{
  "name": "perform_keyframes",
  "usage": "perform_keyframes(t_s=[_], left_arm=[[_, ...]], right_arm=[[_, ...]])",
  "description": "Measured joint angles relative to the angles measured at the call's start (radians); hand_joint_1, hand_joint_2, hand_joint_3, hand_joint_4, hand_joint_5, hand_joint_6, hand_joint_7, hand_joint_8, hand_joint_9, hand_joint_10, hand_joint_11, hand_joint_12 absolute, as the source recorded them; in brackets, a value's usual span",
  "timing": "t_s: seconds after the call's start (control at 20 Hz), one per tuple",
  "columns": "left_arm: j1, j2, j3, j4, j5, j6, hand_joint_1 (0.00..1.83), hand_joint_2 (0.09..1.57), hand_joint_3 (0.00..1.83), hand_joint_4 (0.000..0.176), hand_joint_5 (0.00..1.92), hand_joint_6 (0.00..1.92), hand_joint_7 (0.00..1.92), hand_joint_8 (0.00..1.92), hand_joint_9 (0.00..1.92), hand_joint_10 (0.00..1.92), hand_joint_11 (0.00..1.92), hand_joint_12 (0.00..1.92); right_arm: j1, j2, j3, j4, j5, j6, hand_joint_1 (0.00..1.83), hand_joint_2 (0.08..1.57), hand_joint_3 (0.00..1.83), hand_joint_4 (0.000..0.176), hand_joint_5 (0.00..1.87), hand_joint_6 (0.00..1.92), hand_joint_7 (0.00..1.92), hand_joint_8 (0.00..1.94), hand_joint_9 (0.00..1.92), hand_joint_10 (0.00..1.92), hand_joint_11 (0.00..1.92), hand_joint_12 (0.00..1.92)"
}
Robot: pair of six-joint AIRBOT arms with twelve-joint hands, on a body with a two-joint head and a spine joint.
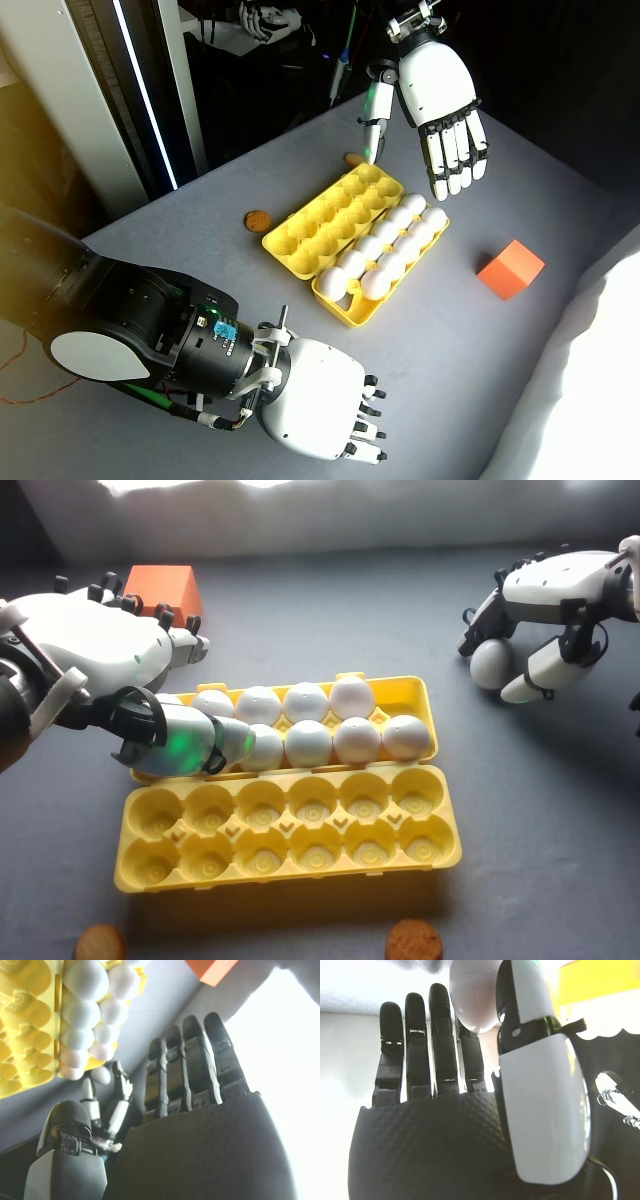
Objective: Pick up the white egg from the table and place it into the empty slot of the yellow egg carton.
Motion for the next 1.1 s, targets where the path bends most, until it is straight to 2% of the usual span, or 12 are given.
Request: perform_keyframes(t_s=[0.1, 0.2, 0.25, 0.3, 0.35, 0.4, 0.5, 0.65, 0.85, 0.9, 0.95, 1.1], left_arm=[[0.000, 0.000, 0.000, 0.000, 0.002, 0.000, 0.00, 1.18, 0.00, 0.000, 0.23, 0.00, 0.27, 0.00, 0.24, 0.00, 0.00, 0.46], [0.000, 0.000, 0.000, 0.000, 0.002, 0.000, 0.00, 1.18, 0.00, 0.000, 0.27, 0.00, 0.31, 0.00, 0.28, 0.00, 0.00, 0.55], [-0.002, 0.000, 0.000, 0.000, 0.002, 0.000, 0.00, 1.18, 0.00, 0.000, 0.26, 0.00, 0.31, 0.00, 0.29, 0.01, 0.00, 0.55], [-0.002, 0.000, 0.000, 0.000, 0.002, 0.000, 0.00, 1.19, 0.00, 0.000, 0.23, 0.00, 0.28, 0.00, 0.25, 0.00, 0.00, 0.47], [-0.002, 0.000, 0.000, 0.001, 0.003, 0.000, 0.00, 1.19, 0.00, 0.000, 0.23, 0.00, 0.28, 0.01, 0.26, 0.01, 0.00, 0.48], [-0.005, 0.000, 0.000, -0.002, 0.004, 0.000, 0.00, 1.20, 0.00, 0.000, 0.26, 0.01, 0.31, 0.01, 0.29, 0.01, 0.00, 0.57], [-0.005, 0.000, 0.000, 0.001, 0.004, 0.000, 0.00, 1.19, 0.00, 0.000, 0.26, 0.00, 0.31, 0.00, 0.29, 0.01, 0.00, 0.59], [-0.005, 0.000, 0.000, 0.001, 0.005, 0.000, 0.00, 1.20, 0.00, 0.000, 0.26, 0.00, 0.31, 0.00, 0.30, 0.01, 0.00, 0.62], [-0.005, 0.000, 0.000, 0.001, 0.006, 0.000, 0.00, 1.22, 0.01, 0.000, 0.28, 0.01, 0.33, 0.01, 0.32, 0.01, 0.00, 0.70], [-0.005, 0.000, 0.000, 0.001, 0.007, 0.000, 0.00, 1.22, 0.00, 0.000, 0.28, 0.00, 0.33, 0.00, 0.32, 0.01, 0.00, 0.70], [-0.006, 0.000, 0.000, 0.001, 0.008, 0.000, 0.00, 1.22, 0.00, 0.000, 0.29, 0.01, 0.34, 0.01, 0.33, 0.01, 0.00, 0.72], [-0.007, 0.000, 0.000, 0.000, 0.007, 0.000, 0.03, 1.21, 0.00, 0.000, 0.30, 0.01, 0.35, 0.01, 0.34, 0.01, 0.00, 0.73]], right_arm=[[0.000, 0.000, 0.000, 0.000, 0.003, 0.000, 1.18, 1.03, 0.00, 0.000, 0.81, 0.08, 0.82, 0.25, 0.54, 0.73, 0.17, 1.42], [-0.001, 0.000, 0.000, 0.000, 0.009, 0.000, 1.21, 1.07, 0.01, 0.000, 0.87, 0.08, 0.88, 0.28, 0.66, 0.69, 0.28, 1.39], [-0.001, 0.000, 0.000, 0.000, 0.011, 0.000, 1.20, 1.15, 0.01, 0.000, 0.80, 0.96, 0.93, 0.98, 0.72, 0.72, 0.33, 1.42], [-0.001, 0.000, 0.000, 0.000, 0.013, 0.000, 1.19, 1.19, 0.01, 0.000, 0.75, 1.20, 0.91, 1.17, 0.77, 0.74, 0.35, 1.44], [-0.001, 0.000, 0.000, 0.000, 0.013, -0.001, 1.20, 1.18, 0.00, 0.000, 0.77, 1.21, 0.93, 1.17, 0.81, 0.74, 0.38, 1.45], [-0.005, 0.000, 0.000, 0.000, 0.014, 0.000, 1.20, 1.17, 0.00, 0.000, 0.82, 1.16, 0.95, 1.14, 0.86, 0.76, 0.41, 1.47], [-0.007, 0.000, 0.000, 0.000, 0.016, 0.000, 1.21, 1.14, 0.00, 0.000, 0.92, 1.01, 0.97, 1.12, 0.90, 0.85, 0.49, 1.49], [-0.007, 0.000, 0.000, 0.000, 0.019, 0.000, 1.21, 1.14, 0.00, 0.000, 0.91, 1.00, 0.96, 1.16, 0.85, 0.96, 0.43, 1.57], [0.014, 0.000, 0.000, 0.000, 0.016, -0.002, 1.22, 1.14, 0.00, 0.000, 0.90, 1.01, 0.98, 1.14, 0.87, 0.95, 0.49, 1.52], [0.029, 0.003, -0.002, 0.000, 0.022, -0.001, 1.33, 1.15, 0.00, 0.000, 0.85, 1.07, 0.95, 1.15, 0.83, 1.23, 0.48, 1.54], [0.040, 0.008, -0.005, 0.000, 0.025, -0.002, 1.23, 1.16, 0.00, 0.000, 0.86, 1.08, 0.95, 1.18, 0.80, 1.10, 0.45, 1.56], [0.063, 0.026, -0.048, -0.019, 0.039, -0.003, 1.21, 1.16, 0.00, 0.000, 0.86, 1.08, 0.95, 1.18, 0.81, 1.02, 0.43, 1.57]])
